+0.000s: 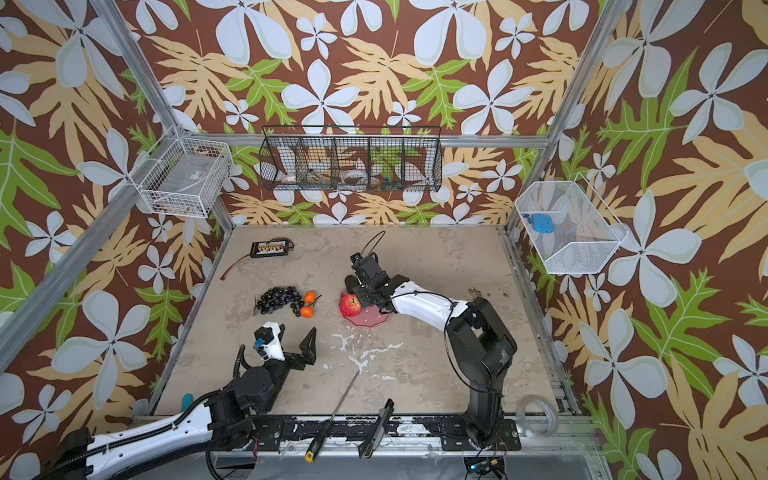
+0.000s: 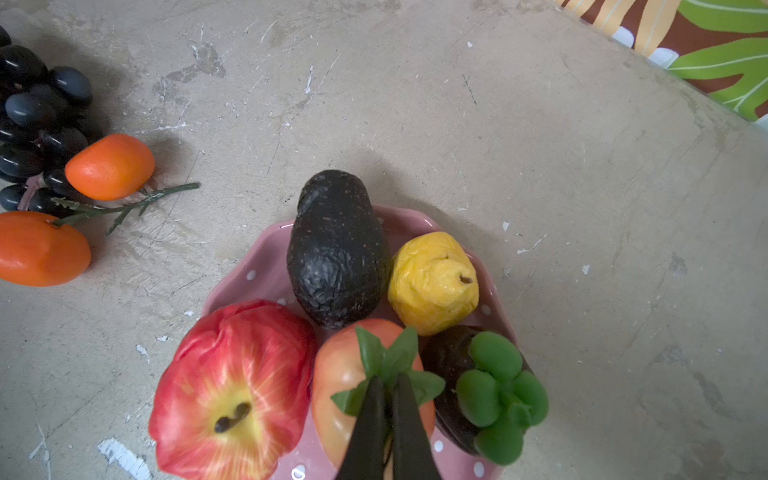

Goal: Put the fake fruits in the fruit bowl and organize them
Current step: 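Open the right gripper and lift it off the peach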

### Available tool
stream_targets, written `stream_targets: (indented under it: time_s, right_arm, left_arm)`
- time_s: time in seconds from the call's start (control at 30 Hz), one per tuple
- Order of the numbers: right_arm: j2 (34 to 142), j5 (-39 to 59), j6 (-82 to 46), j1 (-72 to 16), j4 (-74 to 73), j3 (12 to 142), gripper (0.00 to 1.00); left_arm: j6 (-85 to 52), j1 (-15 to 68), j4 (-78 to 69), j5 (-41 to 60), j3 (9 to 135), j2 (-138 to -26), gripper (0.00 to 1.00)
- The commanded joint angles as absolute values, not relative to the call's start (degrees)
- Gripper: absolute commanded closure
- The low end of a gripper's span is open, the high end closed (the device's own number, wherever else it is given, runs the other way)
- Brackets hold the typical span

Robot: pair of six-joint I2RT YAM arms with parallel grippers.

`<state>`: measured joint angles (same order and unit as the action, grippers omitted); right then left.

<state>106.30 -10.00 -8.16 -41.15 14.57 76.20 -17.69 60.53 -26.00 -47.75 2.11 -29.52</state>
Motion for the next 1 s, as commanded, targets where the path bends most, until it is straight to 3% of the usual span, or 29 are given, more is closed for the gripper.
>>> stream_targets:
  time_s: [0.0,0.27,0.6,0.97]
  right_arm:
    - [107.0,-10.4,-8.5,-41.1,14.1,76.8,1.0]
    - [108.2,-10.4,-8.2,-41.0,14.7,78.1,0.96]
    - [107.7,-10.6,-8.0,-41.0,15.2,78.4,0.8]
    - [104.7,-10.5,-7.9,-41.0,16.7,78.4,0.72]
  left_arm:
    - [-16.9,60.4,-27.6,-48.1,1.9,-29.6,0.0]
    - [-17.0,60.4,-27.8,-48.0,1.9,-29.6,0.0]
    - [-17.0,60.4,-27.9,-48.1,1.8,-29.5,0.0]
    - [-18.6,60.4,-25.1,-47.8,3.7,-30.5,0.0]
